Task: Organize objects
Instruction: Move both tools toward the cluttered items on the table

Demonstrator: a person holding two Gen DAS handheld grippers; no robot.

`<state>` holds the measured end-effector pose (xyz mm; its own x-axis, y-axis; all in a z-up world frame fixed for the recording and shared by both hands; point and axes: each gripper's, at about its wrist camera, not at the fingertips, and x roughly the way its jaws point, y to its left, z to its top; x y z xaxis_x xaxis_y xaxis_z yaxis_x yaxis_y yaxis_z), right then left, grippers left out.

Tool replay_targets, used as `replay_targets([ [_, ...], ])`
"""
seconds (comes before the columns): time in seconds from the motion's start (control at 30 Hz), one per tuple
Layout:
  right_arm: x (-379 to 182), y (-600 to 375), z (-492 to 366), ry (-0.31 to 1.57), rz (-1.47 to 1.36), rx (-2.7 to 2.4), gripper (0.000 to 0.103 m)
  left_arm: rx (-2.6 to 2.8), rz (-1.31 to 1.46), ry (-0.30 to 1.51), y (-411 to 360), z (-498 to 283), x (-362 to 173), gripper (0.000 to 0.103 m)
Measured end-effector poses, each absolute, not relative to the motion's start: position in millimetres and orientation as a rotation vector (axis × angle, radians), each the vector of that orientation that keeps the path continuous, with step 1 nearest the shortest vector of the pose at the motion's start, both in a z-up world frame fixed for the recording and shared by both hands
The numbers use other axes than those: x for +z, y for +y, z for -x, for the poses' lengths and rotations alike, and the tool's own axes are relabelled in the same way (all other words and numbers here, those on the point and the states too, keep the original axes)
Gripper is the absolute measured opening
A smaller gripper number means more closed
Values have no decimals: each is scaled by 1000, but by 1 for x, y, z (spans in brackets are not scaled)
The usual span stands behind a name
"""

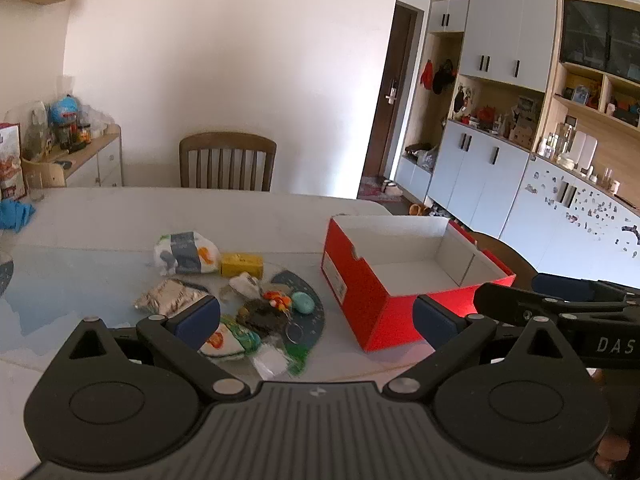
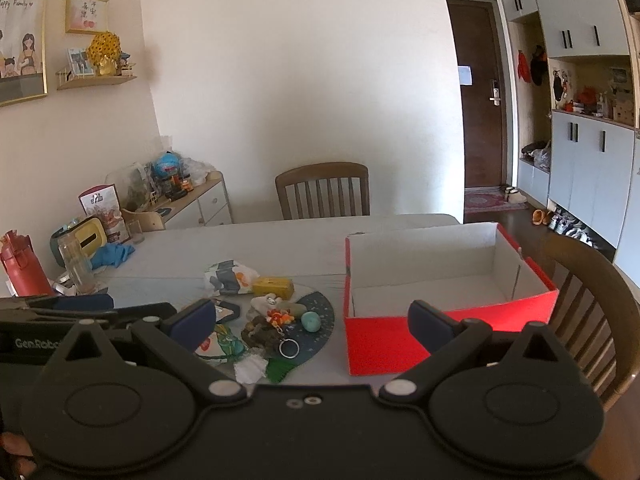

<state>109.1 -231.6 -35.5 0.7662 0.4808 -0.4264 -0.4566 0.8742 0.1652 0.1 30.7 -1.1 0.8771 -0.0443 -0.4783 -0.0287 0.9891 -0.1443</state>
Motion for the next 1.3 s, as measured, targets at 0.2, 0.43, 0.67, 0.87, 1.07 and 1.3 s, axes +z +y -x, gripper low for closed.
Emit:
replay_targets([
  [0.2, -35, -210, -117, 457, -38, 518, 102, -29, 139, 483, 52, -15, -3, 103],
  [0.43, -42, -181, -126, 406, 17, 488, 102, -35, 82, 498, 71, -36, -14, 103],
  [0.67, -52, -161, -151, 484, -9, 511, 102, -42, 89, 542, 97, -59, -32, 103],
  [0.87, -67, -144, -168, 565, 2, 541, 102, -35, 105, 595, 120, -78, -53, 103],
  [1.07, -98, -127, -181, 661, 84, 529, 95, -39, 108, 635, 136, -97, -71, 103],
  [1.3, -133, -102, -186, 780, 168, 589, 91, -101, 63, 699, 138, -119, -100, 102],
])
